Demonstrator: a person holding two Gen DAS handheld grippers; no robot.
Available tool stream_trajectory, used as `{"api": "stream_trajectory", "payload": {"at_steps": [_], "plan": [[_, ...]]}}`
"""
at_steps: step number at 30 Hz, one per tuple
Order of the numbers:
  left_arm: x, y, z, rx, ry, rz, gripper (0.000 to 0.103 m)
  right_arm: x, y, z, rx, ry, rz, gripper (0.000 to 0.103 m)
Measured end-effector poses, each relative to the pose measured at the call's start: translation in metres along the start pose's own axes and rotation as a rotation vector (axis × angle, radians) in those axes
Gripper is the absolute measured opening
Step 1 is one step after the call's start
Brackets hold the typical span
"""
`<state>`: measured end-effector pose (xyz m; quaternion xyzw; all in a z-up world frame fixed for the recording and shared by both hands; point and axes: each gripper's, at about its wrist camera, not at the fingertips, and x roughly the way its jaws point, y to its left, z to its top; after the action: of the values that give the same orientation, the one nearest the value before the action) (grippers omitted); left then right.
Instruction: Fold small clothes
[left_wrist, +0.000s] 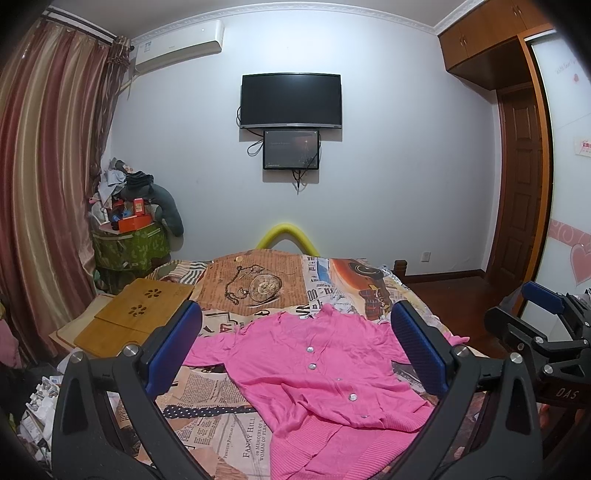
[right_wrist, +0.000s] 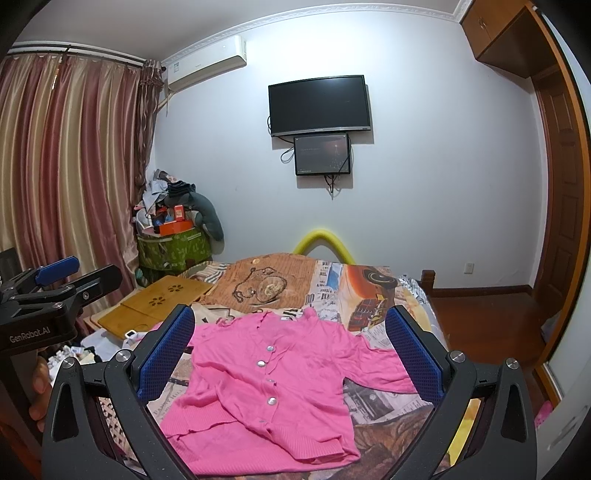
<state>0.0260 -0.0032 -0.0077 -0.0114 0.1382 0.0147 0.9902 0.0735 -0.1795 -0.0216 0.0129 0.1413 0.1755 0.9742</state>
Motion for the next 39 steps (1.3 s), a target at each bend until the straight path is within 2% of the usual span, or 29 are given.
{"api": "stream_trajectory", "payload": {"at_steps": [27,32,39], "plan": [[0.004,0.003,-0.004,0.004,0.005,0.006,0.103,0.004,-0.003,-0.002,-0.003,0.009,0.001,0.103],[0.021,0.012,-0.006,0.009,0.021,0.018,0.103,0.020,-0.008,-0.006,-0.009,0.039,-0.002,0.103],[0.084,0.037,-0.001,-0.012,0.097,0.040,0.103,0.062,-0.027,-0.010,0.010,0.107,-0.003,0.102]]}}
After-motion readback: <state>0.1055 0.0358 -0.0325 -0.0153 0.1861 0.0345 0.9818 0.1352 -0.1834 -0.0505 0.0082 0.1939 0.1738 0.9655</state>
